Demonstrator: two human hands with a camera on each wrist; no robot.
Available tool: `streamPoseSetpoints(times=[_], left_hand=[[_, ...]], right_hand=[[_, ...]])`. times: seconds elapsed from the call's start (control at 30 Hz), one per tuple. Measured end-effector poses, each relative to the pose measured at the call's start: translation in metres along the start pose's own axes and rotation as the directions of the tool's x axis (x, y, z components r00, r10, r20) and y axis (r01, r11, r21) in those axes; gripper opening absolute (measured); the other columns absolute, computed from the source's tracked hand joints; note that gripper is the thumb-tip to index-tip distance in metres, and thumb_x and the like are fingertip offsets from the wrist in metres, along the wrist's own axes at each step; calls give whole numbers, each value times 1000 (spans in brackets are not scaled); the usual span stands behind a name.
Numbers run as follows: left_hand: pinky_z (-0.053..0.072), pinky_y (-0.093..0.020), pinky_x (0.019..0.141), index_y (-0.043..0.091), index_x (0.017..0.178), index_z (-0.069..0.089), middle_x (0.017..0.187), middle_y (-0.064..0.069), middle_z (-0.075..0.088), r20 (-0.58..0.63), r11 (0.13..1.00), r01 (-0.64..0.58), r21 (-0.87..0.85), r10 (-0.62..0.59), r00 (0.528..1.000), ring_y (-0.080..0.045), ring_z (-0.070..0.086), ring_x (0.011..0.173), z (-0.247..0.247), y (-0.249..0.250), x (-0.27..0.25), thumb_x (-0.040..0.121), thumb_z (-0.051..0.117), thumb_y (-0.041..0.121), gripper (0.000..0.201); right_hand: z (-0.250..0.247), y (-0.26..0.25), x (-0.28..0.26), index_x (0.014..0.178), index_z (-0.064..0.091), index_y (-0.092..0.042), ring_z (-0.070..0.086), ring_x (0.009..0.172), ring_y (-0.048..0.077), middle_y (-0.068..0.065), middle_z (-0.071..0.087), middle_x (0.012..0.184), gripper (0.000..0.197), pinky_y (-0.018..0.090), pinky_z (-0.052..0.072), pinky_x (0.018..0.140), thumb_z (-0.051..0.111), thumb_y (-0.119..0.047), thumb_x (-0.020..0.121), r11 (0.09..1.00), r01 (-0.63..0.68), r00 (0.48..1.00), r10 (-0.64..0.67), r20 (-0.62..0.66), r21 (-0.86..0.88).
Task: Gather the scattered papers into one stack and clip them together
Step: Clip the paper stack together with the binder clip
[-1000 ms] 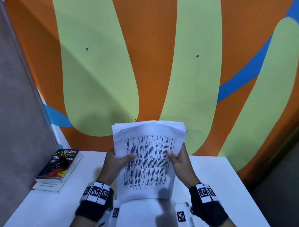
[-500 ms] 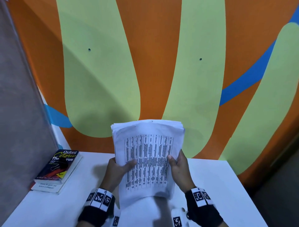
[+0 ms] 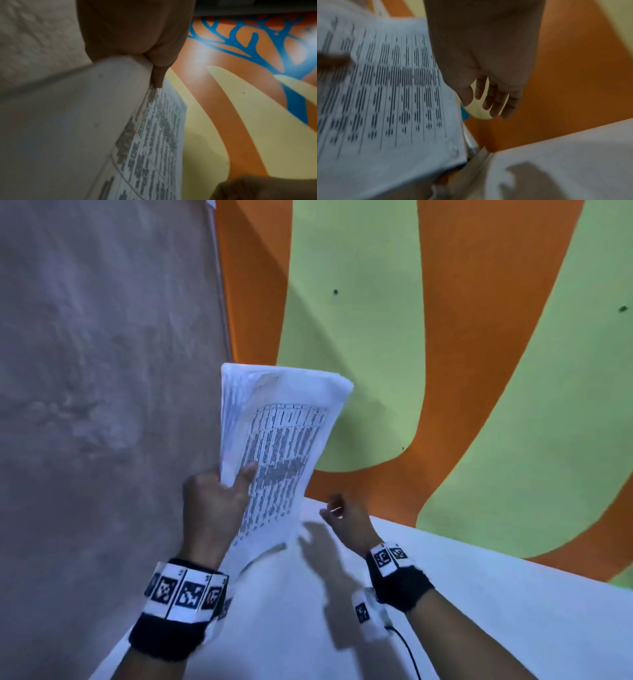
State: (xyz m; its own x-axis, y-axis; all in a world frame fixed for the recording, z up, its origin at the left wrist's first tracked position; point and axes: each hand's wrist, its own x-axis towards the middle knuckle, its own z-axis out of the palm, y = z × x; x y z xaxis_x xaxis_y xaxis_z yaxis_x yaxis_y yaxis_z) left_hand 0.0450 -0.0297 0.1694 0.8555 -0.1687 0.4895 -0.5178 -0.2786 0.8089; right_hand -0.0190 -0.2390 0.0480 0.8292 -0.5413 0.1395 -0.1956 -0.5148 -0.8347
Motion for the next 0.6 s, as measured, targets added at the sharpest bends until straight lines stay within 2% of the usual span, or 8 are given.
streamPoseSetpoints(times=[0.07, 0.13, 0.2, 0.27, 0.37, 0.47, 0.53, 0.6], left_hand=[[32, -31, 42, 10, 43, 38, 39, -5, 39, -97, 998, 38, 56, -33, 995, -20, 39, 40, -21, -9, 12, 84, 72, 32, 57], [42, -38, 48, -3, 48, 47, 45, -20, 50, -166, 991, 88, 105, -70, 984, -30, 55, 45, -38, -18, 20, 84, 69, 41, 61], [44, -39, 49, -8, 51, 48, 49, -24, 55, -233, 983, 90, 159, -51, 971, -34, 59, 48, -52, -27, 24, 85, 68, 42, 63], [41, -35, 50, -6, 51, 51, 50, -23, 58, -261, 980, 57, 192, -5, 965, -30, 58, 46, -63, -34, 24, 86, 68, 37, 58], [42, -32, 50, -10, 60, 61, 55, -26, 63, -274, 973, 71, 220, -8, 962, -35, 64, 51, -75, -47, 23, 87, 67, 39, 56], [41, -30, 50, -13, 61, 61, 61, -29, 65, -270, 974, 93, 208, -35, 962, -38, 67, 55, -81, -57, 19, 87, 68, 37, 56], [41, -32, 49, -8, 53, 56, 57, -27, 64, -271, 970, 124, 209, -64, 961, -37, 65, 51, -84, -59, 15, 86, 69, 36, 57], [43, -36, 49, 5, 45, 44, 52, -24, 62, -275, 965, 142, 220, -78, 958, -35, 61, 46, -86, -60, 12, 85, 71, 36, 57]], right_hand=[[40, -7, 11, 120, 55, -6, 53, 100, 22, 13, 57, 119, 33, 32, 43, 89, 63, -18, 90, 987, 103, 988, -88, 129, -120], [73, -18, 20, 123, 55, -11, 46, 120, 28, 13, 49, 132, 32, 39, 41, 99, 57, -19, 92, 932, 233, 955, -164, 248, -279], [98, -31, 29, 122, 56, -11, 42, 124, 34, 15, 45, 135, 33, 45, 43, 97, 56, -13, 89, 863, 341, 919, -224, 324, -372], [118, -40, 38, 124, 54, -10, 38, 128, 37, 18, 40, 142, 41, 49, 45, 95, 58, -8, 84, 796, 398, 898, -236, 371, -456], [143, -48, 51, 133, 47, -10, 27, 137, 38, 17, 22, 154, 54, 53, 43, 96, 59, -7, 81, 714, 408, 891, -175, 419, -569], [158, -52, 64, 139, 42, -11, 22, 139, 38, 17, 11, 158, 62, 52, 43, 101, 59, -7, 80, 674, 420, 873, -118, 473, -608], [166, -52, 70, 140, 42, -11, 26, 137, 38, 16, 15, 156, 61, 50, 45, 100, 56, -4, 81, 678, 413, 862, -76, 501, -608], [173, -48, 72, 135, 48, -7, 37, 130, 39, 16, 27, 149, 54, 48, 48, 95, 54, -1, 82, 685, 402, 864, -64, 499, -608]])
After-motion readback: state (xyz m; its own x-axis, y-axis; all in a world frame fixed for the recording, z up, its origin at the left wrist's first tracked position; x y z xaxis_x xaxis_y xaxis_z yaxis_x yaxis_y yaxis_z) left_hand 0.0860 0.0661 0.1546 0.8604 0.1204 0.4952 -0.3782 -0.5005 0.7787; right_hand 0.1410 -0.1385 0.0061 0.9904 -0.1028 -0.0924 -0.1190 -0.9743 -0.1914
